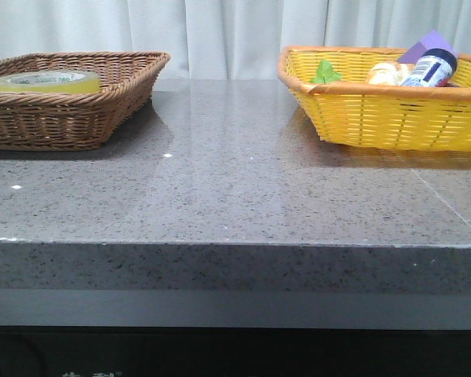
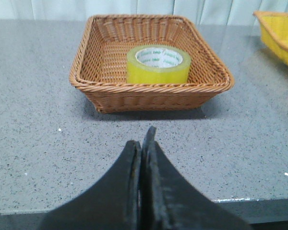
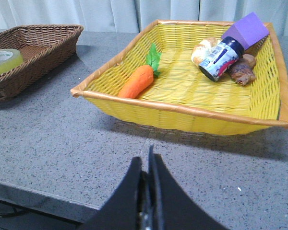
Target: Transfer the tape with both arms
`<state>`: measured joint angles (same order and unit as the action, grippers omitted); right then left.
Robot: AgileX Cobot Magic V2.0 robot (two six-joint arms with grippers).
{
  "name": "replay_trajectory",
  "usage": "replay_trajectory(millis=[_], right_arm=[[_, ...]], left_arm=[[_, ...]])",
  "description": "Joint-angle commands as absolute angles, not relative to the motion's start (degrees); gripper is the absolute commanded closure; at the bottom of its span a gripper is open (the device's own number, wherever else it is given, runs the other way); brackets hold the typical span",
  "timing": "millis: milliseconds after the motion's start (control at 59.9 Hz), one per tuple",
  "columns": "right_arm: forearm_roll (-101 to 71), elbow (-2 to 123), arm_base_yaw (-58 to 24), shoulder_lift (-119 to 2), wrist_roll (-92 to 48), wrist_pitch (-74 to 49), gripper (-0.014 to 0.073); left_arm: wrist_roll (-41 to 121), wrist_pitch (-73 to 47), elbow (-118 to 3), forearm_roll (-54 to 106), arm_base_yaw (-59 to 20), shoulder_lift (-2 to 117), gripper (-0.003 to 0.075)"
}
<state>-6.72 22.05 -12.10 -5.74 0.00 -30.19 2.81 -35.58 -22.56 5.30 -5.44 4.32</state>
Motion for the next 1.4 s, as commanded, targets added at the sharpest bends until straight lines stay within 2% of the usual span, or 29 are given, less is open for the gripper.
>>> replay_trajectory(millis=[0, 651, 885, 1386], right_arm=[[-6.24, 23.41, -11.85, -6.30, 0.00, -25.31, 0.0682], [-6.24, 23.41, -11.85, -6.30, 0.00, -25.31, 0.0682], [-6.24, 23.41, -11.85, -6.30, 0.00, -25.31, 0.0682], [-6.24, 23.41, -11.85, -6.30, 0.00, -25.39, 0.0682]], left_arm=[[2.50, -31.50, -23.46, 6.04, -5.54, 3.18, 0.0740], [2.50, -30.31, -22.96, 6.19, -5.54, 2.76, 0.0740], [2.50, -20.90, -16.07, 7.68, -4.64, -1.29, 0.0740], [1.93, -10.12, 1.85, 7.68, -4.57, -1.50, 0.0740]])
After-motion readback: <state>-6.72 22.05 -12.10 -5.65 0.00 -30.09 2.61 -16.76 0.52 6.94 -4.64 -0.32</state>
